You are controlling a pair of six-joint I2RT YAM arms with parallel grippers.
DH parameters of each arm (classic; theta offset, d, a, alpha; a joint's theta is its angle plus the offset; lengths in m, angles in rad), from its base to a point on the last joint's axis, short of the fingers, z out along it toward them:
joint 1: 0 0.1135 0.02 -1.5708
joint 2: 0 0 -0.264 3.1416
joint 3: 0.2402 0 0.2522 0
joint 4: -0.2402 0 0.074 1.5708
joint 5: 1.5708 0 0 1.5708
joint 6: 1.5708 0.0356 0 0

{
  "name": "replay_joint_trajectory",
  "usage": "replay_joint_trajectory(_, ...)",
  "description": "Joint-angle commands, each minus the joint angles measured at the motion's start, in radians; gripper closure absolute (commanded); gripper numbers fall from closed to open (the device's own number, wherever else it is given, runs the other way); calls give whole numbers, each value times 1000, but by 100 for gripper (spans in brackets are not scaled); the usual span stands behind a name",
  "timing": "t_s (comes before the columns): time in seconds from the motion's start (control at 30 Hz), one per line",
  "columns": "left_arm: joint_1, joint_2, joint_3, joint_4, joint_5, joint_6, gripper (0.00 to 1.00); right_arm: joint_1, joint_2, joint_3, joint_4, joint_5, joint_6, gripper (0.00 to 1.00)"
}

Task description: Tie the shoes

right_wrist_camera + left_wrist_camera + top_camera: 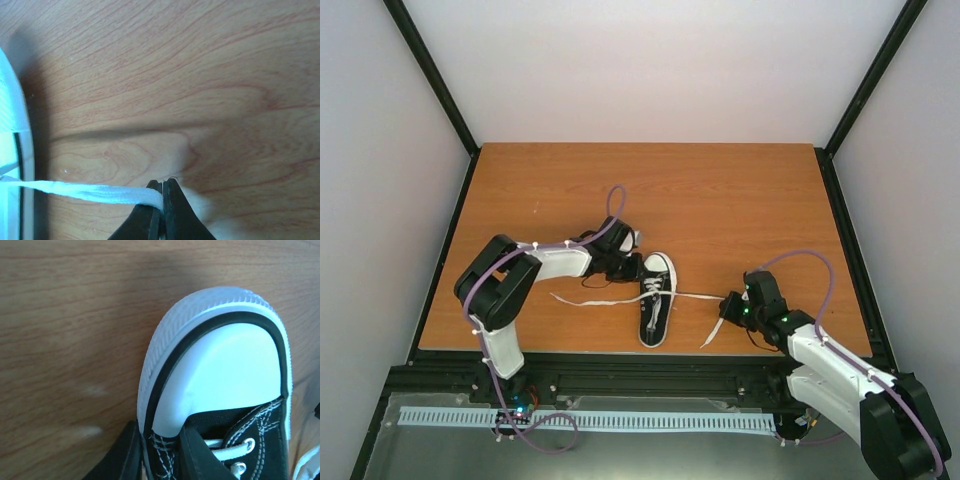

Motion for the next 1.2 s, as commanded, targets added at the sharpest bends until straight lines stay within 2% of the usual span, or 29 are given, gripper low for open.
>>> replay_joint_trajectory(0.0, -17, 65, 30, 103, 30, -83, 92, -7, 9, 27, 24, -2, -8, 97)
replay_joint_trajectory(0.07, -19, 57, 35, 121, -5, -113, 99, -8, 13, 31, 32, 0, -11, 97)
replay_joint_trajectory(0.3, -19, 29, 74, 143, -162, -195, 99, -7, 69, 93, 52, -14, -59, 97)
replay_joint_trajectory(0.57, -19, 73, 168, 78, -312, -126, 99, -7, 160, 119, 100, -32, -93, 97)
replay_joint_trajectory(0.67, -19, 105, 194, 78, -314, -81, 99, -7, 191, 117, 121, -25, -93, 97)
replay_joint_trajectory(0.7, -19, 111, 195, 86, -300, -65, 94, -8, 199, 118, 121, -17, -92, 97)
replay_joint_trajectory(0.73, -19, 107, 188, 92, -288, -49, 83, -8, 202, 118, 121, -9, -91, 97)
replay_joint_trajectory(0.8, -19, 74, 156, 110, -279, -10, 52, -8, 204, 117, 120, 2, -93, 97)
replay_joint_trajectory(0.87, -19, 19, 107, 121, -289, 40, 35, -7, 202, 117, 118, 8, -97, 97)
replay_joint_trajectory(0.97, -18, -83, 14, 146, -269, 134, 26, -7, 205, 118, 119, 6, -106, 97)
replay_joint_trajectory(1.17, -19, -209, -131, 151, -113, 327, 29, -7, 213, 115, 114, -2, -119, 97)
